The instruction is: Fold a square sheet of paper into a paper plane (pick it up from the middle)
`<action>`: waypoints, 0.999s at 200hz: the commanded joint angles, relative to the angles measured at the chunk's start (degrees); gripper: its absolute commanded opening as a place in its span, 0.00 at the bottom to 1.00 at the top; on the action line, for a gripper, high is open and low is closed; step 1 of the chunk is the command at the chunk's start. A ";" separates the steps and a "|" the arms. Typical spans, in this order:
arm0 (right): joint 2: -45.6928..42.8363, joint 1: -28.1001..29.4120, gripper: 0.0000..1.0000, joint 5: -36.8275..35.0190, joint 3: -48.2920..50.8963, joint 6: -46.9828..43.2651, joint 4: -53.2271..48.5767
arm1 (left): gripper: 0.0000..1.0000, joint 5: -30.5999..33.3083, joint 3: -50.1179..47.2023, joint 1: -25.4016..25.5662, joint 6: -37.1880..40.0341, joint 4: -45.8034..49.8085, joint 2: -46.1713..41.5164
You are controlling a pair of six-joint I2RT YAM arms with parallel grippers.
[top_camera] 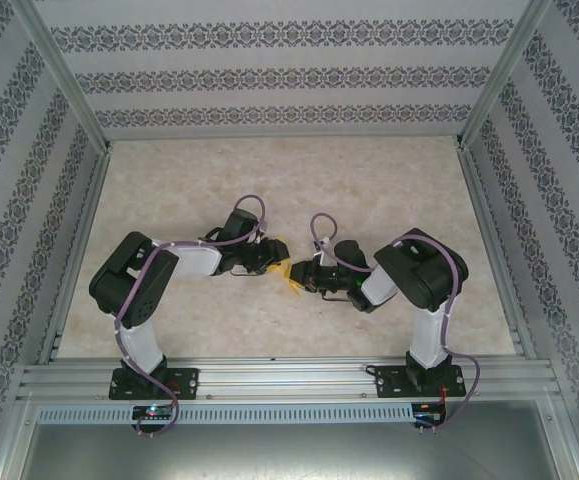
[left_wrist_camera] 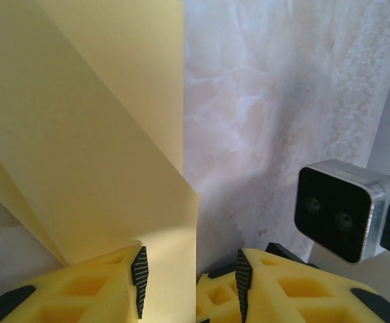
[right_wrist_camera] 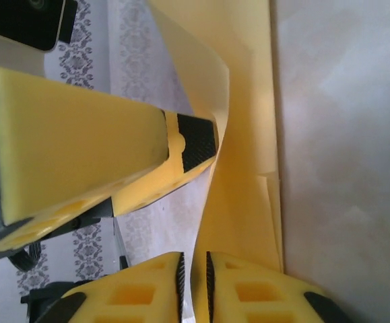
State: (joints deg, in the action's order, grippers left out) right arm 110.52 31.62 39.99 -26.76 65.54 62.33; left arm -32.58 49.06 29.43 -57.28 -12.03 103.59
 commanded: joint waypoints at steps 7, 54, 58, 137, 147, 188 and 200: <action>-2.53 -0.33 0.23 -1.69 0.94 -4.74 -8.73 | 0.42 0.28 1.38 0.64 1.11 -1.55 0.69; -8.23 1.14 0.35 -4.26 -0.49 -11.63 -22.01 | 0.42 0.06 1.50 0.63 0.94 -1.68 1.25; -8.75 1.31 0.36 -4.50 -0.84 -12.49 -23.43 | 0.42 0.06 1.55 0.65 0.86 -1.74 1.21; -15.45 5.04 0.41 -11.27 -5.14 -26.50 -35.75 | 0.42 -0.21 1.77 0.67 0.85 -1.68 1.06; -14.93 5.16 0.42 -11.75 -5.29 -26.59 -35.13 | 0.42 -0.21 1.70 0.63 0.72 -1.76 1.07; -15.50 8.08 0.43 -18.00 -6.40 -32.52 -37.47 | 0.42 -0.48 1.64 0.67 0.51 -2.20 1.01; -15.64 8.93 0.42 -18.62 -7.12 -34.04 -38.62 | 0.42 -0.50 1.71 0.64 0.45 -2.21 1.14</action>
State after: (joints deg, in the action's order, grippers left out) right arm 95.07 38.41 25.45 -31.73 37.45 26.76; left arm -32.60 49.32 29.58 -57.28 -12.10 104.27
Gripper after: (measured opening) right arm 0.425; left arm 0.418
